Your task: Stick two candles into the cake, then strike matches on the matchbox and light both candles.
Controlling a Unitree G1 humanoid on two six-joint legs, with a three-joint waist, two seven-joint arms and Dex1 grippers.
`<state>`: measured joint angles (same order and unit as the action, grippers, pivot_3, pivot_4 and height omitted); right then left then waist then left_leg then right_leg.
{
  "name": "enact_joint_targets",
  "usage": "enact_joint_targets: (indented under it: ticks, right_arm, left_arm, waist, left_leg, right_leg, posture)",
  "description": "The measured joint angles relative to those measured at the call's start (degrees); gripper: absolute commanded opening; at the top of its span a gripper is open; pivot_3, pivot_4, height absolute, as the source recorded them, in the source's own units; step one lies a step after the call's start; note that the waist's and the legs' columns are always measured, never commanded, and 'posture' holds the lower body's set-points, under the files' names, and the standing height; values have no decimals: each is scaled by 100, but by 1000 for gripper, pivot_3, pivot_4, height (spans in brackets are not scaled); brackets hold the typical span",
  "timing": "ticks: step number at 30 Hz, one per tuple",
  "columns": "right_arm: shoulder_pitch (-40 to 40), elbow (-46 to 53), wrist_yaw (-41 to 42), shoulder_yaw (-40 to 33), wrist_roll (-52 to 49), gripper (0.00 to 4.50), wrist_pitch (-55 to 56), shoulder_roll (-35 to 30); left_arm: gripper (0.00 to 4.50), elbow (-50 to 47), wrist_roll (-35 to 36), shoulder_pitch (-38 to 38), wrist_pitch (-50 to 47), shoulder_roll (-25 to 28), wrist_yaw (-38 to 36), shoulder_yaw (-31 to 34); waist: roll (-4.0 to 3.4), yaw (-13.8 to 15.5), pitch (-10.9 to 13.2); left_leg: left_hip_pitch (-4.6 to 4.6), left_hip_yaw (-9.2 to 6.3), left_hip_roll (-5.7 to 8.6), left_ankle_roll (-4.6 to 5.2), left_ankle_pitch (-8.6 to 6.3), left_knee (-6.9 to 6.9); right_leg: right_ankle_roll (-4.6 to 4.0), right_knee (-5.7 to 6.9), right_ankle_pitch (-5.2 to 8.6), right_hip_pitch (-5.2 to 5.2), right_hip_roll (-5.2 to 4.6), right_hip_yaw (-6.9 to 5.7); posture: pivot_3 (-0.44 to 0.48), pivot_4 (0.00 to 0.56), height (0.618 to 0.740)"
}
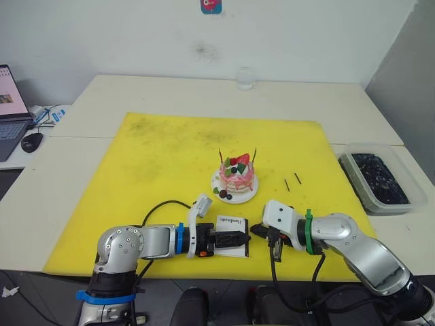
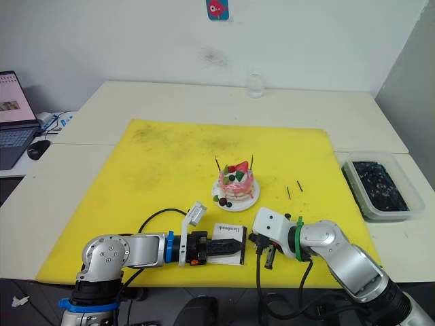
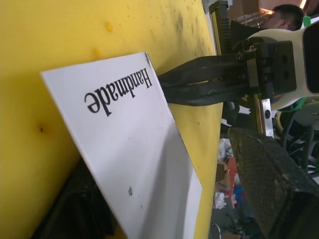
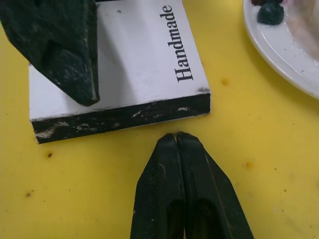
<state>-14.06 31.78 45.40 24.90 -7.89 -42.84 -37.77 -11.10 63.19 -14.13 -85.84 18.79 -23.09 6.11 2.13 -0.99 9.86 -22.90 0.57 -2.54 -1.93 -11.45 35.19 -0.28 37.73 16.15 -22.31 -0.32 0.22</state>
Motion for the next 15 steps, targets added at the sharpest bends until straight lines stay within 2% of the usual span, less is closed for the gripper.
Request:
enact_joint_targets:
  ticks: [12,15]
  right_arm:
    - [-25,-122,84,23,3,0,124,82]
    - [-28,-162,86,28,3,0,166,84]
  left_arm:
    - [3563,55,0,-45,-101,-11,0,54]
    - [2939,84,-33,-43,-84,-10,0,53]
  waist:
    - [-3,1,-1]
    - [-4,1,-1]
  left_leg:
    - [1,-26,0,-6,-4,-16]
    - [2,-25,1,-22,-13,-16]
  right_leg:
    - [-1,0,0,0,-37,-80]
    - [-1,0,0,0,-48,-93]
  posture:
    - [0,150,740]
    - [0,150,740]
